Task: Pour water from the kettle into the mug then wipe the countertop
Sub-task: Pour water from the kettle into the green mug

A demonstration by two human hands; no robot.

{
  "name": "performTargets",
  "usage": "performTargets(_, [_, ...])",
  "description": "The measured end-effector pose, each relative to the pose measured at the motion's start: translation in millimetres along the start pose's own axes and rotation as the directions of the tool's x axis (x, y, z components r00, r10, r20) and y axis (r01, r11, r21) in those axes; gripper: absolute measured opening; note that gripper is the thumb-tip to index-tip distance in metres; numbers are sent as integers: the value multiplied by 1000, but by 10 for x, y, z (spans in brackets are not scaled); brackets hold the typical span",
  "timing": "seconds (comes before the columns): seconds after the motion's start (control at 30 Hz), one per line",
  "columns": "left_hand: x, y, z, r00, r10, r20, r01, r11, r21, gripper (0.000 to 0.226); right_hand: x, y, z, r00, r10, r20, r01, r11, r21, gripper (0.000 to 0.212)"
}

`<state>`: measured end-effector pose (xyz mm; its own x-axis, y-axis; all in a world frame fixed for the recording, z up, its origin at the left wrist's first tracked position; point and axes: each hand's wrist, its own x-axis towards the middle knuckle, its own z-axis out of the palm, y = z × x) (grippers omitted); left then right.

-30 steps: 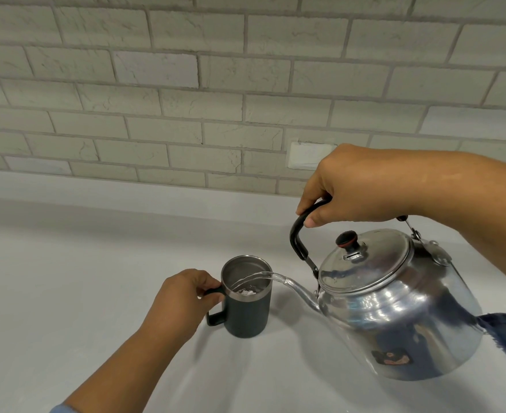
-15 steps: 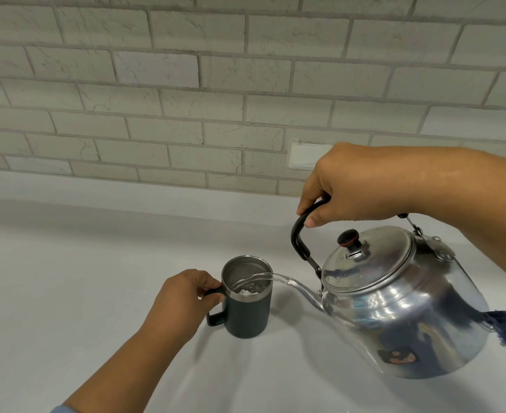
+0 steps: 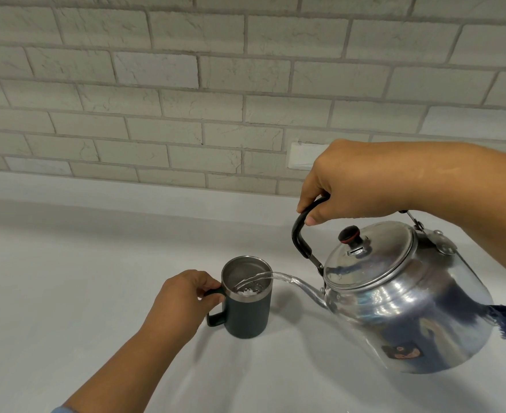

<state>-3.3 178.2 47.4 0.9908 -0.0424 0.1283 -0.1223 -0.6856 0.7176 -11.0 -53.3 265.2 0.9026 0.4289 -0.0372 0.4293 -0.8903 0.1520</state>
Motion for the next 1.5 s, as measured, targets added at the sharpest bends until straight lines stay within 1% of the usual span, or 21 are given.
performTargets(0.13, [0, -11, 0, 1000, 4, -2, -4, 1000, 5, 25, 1, 0, -13, 1000, -1, -6, 1, 1000, -5, 26])
performTargets(0.27, [9, -18, 10, 1000, 2, -2, -2, 1000, 16, 15, 4, -9, -20, 1000, -11, -8, 11, 1000, -17, 25])
performTargets(0.4, [13, -26, 11, 1000, 13, 0, -13, 1000, 18, 22, 0, -18, -26, 1000, -12, -3, 12, 1000, -7, 25])
performTargets(0.5, [15, -27, 16, 1000, 9, -4, -8, 1000, 23, 18, 1, -25, -33, 1000, -19, -2, 19, 1000, -12, 26])
performTargets(0.67, [16, -26, 12, 1000, 16, -5, -16, 1000, 22, 21, 5, -41, -42, 1000, -18, -1, 18, 999, -28, 26])
performTargets(0.77, [17, -22, 14, 1000, 6, -6, -6, 1000, 20, 15, 8, -44, -46, 1000, -19, 5, 19, 1000, -24, 26])
performTargets(0.87, [23, -19, 16, 1000, 1, -6, 0, 1000, 15, 13, 11, -37, -44, 1000, -26, 9, 26, 999, -26, 26])
performTargets(1.07, [16, -28, 11, 1000, 6, -2, -6, 1000, 21, 15, 27, -31, -32, 999, -32, 0, 32, 997, -63, 25])
performTargets(1.3, [14, -29, 6, 1000, 14, 4, -14, 1000, 18, 25, 29, -37, -36, 999, -40, -6, 40, 997, -69, 24])
performTargets(1.43, [16, -28, 8, 1000, 14, 3, -14, 1000, 23, 19, 31, -49, -35, 999, -40, -8, 39, 996, -76, 23])
performTargets(1.5, [15, -26, 3, 1000, 18, 0, -18, 1000, 21, 24, 33, -53, -36, 999, -41, -9, 40, 996, -81, 24])
